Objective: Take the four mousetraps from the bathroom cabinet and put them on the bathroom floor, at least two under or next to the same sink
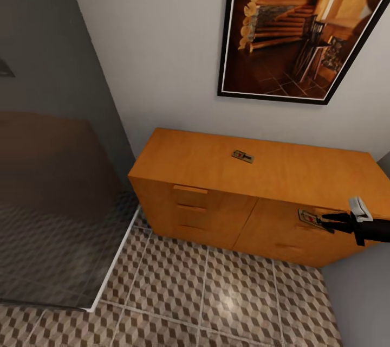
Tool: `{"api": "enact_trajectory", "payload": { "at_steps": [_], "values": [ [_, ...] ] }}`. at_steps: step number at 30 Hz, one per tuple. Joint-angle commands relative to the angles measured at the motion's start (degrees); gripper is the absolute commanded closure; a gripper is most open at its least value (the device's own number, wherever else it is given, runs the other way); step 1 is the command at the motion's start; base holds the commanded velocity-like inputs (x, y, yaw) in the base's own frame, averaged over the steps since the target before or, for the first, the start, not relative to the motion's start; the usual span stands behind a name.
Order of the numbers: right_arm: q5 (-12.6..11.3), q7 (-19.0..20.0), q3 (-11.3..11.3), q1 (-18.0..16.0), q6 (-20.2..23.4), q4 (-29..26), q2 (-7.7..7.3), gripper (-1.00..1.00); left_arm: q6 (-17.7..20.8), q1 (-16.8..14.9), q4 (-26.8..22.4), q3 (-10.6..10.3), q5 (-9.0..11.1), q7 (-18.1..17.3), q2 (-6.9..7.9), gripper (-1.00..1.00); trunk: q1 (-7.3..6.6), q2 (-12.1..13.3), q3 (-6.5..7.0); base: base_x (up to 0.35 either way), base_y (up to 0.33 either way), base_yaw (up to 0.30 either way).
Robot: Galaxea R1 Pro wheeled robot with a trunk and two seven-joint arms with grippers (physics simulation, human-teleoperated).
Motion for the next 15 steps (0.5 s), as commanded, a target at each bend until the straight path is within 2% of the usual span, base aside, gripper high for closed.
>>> {"api": "enact_trajectory", "payload": {
  "at_steps": [1, 6, 15],
  "values": [
    [-0.1, 0.2, 0.0, -0.1, -0.2, 0.0, -0.01, 1.0, 0.1, 0.0, 0.0, -0.5, 0.5, 0.0, -0.02, -1.0, 0.0, -0.1, -0.09, -0.248, 0.216, 0.0],
    [0.0, 0.2, 0.1, -0.1, -0.2, 0.1, 0.03, 1.0, 0.1, 0.0, 0.0, -0.5, 0.5, 0.0, -0.02, -1.0, 0.0, -0.1, -0.09, -0.151, 0.129, 0.0],
    [0.0, 0.2, 0.2, 0.0, -0.4, 0.1, 0.39, 1.0, 0.1, 0.0, 0.0, -0.5, 0.5, 0.0, -0.09, -1.0, 0.0, -0.1, -0.09, -0.013, 0.011, 0.0]
  ]
}}
